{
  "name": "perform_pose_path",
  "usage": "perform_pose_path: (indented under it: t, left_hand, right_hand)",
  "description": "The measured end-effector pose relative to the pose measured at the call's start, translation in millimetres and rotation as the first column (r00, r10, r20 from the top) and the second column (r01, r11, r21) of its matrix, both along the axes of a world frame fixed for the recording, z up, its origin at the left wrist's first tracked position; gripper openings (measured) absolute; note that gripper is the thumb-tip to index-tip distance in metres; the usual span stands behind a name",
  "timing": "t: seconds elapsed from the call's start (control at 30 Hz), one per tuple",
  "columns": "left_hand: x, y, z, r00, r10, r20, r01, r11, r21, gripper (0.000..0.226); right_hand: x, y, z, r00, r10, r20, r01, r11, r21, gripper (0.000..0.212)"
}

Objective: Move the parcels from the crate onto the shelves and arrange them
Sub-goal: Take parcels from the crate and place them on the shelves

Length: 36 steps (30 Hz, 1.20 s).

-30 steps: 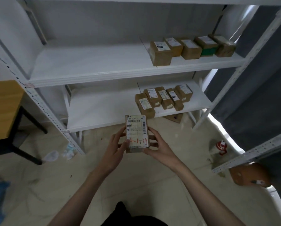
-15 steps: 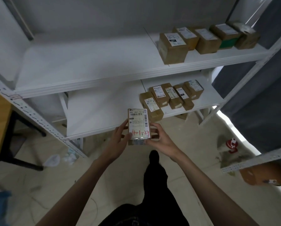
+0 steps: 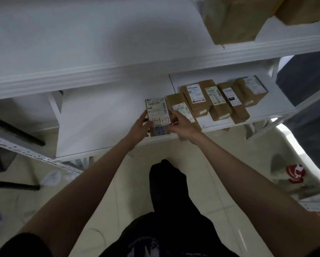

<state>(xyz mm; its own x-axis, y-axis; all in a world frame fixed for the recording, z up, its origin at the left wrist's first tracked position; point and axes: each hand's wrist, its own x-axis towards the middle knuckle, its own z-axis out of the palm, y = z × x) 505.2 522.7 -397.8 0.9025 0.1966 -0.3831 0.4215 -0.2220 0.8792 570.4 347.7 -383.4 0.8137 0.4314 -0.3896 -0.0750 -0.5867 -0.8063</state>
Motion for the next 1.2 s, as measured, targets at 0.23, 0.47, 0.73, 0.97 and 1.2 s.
perform_pose_path:
  t: [0.23, 0.47, 0.73, 0.97, 1.2]
  left_hand:
    - [89.8, 17.9, -89.1, 0.992, -0.016, -0.122, 0.016, 1.000, 0.003, 0.052]
    - [122.8, 29.1, -137.2, 0.982, -0.004, -0.187, -0.005, 0.999, -0.049, 0.057]
    - [125.5, 29.6, -148.7, 0.974, -0.012, -0.226, -0.021, 0.990, -0.142, 0.060]
    - [100.0, 39.2, -112.3, 0.964, -0.073, -0.258, 0.055, 0.996, -0.076, 0.064]
    - [22.0, 36.2, -22.5, 0.894, -0.301, -0.331, 0.407, 0.855, 0.322, 0.062]
  right_hand:
    - [77.8, 27.7, -83.1, 0.999, 0.016, -0.042, -0.018, 0.998, -0.066, 0.074]
    - [102.7, 43.3, -117.0, 0.997, 0.055, -0.054, -0.063, 0.988, -0.141, 0.065]
    - [110.6, 49.9, -123.9, 0.990, 0.088, -0.108, -0.110, 0.970, -0.215, 0.062]
    - [91.1, 38.8, -79.7, 0.986, 0.112, -0.121, -0.141, 0.954, -0.263, 0.071]
    - [18.4, 15.9, 5.6, 0.973, 0.221, -0.067, -0.230, 0.906, -0.355, 0.074]
